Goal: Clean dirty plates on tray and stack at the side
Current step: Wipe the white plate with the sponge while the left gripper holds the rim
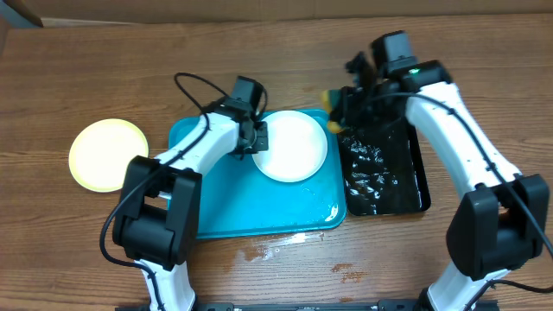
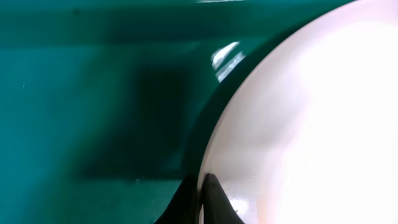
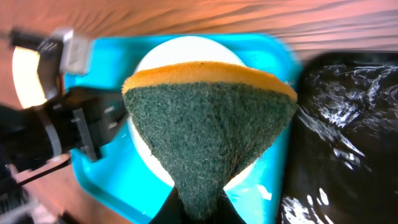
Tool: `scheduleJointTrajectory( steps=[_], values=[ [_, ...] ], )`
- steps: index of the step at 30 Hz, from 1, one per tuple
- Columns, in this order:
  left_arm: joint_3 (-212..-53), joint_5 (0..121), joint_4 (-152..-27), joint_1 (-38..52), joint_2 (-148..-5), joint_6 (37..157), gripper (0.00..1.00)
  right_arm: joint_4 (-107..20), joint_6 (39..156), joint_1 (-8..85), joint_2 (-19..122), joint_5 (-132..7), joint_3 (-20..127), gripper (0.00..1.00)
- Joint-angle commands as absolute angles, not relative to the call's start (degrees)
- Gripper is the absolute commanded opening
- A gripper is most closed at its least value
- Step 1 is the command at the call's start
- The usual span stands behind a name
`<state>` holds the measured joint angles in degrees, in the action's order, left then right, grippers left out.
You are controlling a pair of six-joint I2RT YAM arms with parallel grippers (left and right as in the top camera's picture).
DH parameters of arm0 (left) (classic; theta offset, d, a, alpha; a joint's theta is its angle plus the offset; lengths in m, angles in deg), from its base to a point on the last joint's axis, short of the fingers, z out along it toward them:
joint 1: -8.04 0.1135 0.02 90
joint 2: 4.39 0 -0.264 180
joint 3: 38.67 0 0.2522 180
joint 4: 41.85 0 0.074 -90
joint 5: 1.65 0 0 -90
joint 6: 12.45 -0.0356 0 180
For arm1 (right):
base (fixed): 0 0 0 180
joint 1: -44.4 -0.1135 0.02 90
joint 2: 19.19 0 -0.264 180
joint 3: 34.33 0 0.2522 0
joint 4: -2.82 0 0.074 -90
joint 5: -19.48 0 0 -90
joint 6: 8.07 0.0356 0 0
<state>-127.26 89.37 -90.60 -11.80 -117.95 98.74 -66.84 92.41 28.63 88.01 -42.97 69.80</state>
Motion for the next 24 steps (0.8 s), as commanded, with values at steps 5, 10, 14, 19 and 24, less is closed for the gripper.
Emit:
scheduleJointTrajectory(
  steps=[5, 10, 14, 19, 24],
  values=[
    [-126.52, 100.82, -89.74, -14.11, -117.73, 102.76, 0.04, -63.60, 102.90, 18.64, 87.31, -56.08, 66.87, 0.04],
    [-126.52, 100.67, -89.83, -13.09, -117.73, 104.64, 0.04, -57.73, 117.42, 13.75, 87.33, -64.48, 60.53, 0.04],
    [-126.52, 100.43, -89.83, -12.93, -117.73, 104.64, 0.04, -52.35, 123.21, 11.56, 87.33, -64.54, 55.90, 0.04],
    [-126.52, 100.32, -89.59, -12.93, -117.73, 104.97, 0.04, -38.80, 124.19, 9.62, 87.33, -68.61, 48.62, 0.04],
    [-126.52, 100.34, -89.68, -12.93, -117.73, 105.02, 0.04, -31.93, 127.86, 8.72, 87.33, -75.49, 42.93, 0.04]
  ],
)
